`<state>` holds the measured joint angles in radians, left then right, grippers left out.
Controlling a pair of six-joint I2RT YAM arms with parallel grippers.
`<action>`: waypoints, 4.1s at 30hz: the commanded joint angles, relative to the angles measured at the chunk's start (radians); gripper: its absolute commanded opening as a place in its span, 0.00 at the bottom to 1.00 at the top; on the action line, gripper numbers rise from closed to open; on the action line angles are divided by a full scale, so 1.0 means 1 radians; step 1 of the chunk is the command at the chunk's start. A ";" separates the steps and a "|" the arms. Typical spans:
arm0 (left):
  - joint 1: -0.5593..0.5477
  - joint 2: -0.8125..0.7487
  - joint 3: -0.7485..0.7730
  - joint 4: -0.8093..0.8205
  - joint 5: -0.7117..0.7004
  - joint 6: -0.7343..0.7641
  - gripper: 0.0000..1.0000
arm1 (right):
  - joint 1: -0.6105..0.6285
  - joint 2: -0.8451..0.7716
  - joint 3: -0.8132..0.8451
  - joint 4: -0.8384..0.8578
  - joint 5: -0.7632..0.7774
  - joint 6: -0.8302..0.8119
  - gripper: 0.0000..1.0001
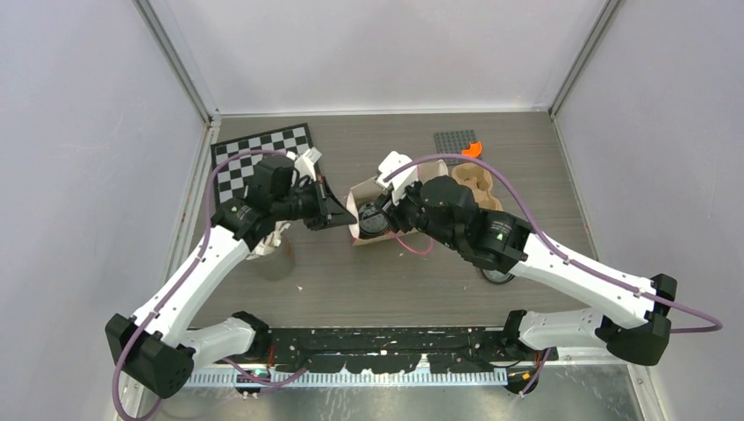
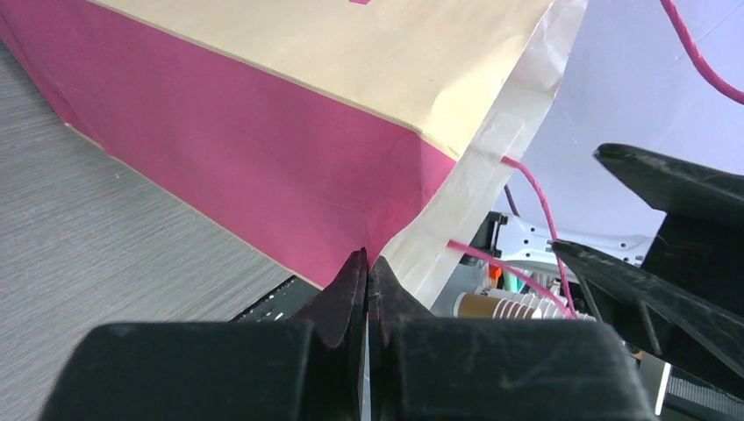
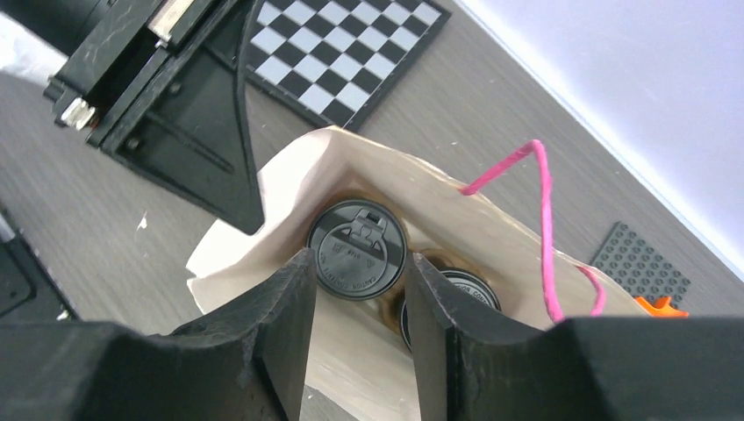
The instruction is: Pack the takeout coffee
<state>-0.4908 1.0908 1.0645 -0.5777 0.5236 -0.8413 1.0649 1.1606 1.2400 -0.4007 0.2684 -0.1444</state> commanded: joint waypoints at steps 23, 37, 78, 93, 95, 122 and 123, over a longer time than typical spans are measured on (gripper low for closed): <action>0.018 0.073 0.134 -0.030 -0.172 0.090 0.31 | -0.004 -0.032 0.176 -0.020 0.238 0.168 0.74; 0.024 0.117 0.397 -0.149 -0.249 0.263 0.59 | -0.003 -0.031 0.295 -0.194 0.271 0.342 0.89; 0.364 -0.142 0.387 -0.985 -0.952 -0.009 0.60 | -0.004 -0.061 0.211 -0.303 0.206 0.501 0.87; 0.389 -0.188 0.210 -0.788 -0.926 -0.064 0.51 | -0.002 -0.073 0.185 -0.296 0.200 0.515 0.87; 0.392 -0.184 0.202 -0.793 -0.939 -0.056 0.51 | -0.003 -0.070 0.187 -0.295 0.200 0.508 0.87; 0.396 -0.206 0.192 -0.772 -0.957 -0.034 0.00 | -0.003 -0.069 0.184 -0.304 0.206 0.480 0.87; 0.396 -0.206 0.208 -0.784 -0.959 -0.029 0.00 | -0.004 -0.071 0.182 -0.305 0.206 0.479 0.87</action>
<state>-0.1020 0.8959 1.2102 -1.3525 -0.4221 -0.8803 1.0645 1.1130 1.4143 -0.7410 0.4664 0.3355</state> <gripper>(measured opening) 0.023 0.868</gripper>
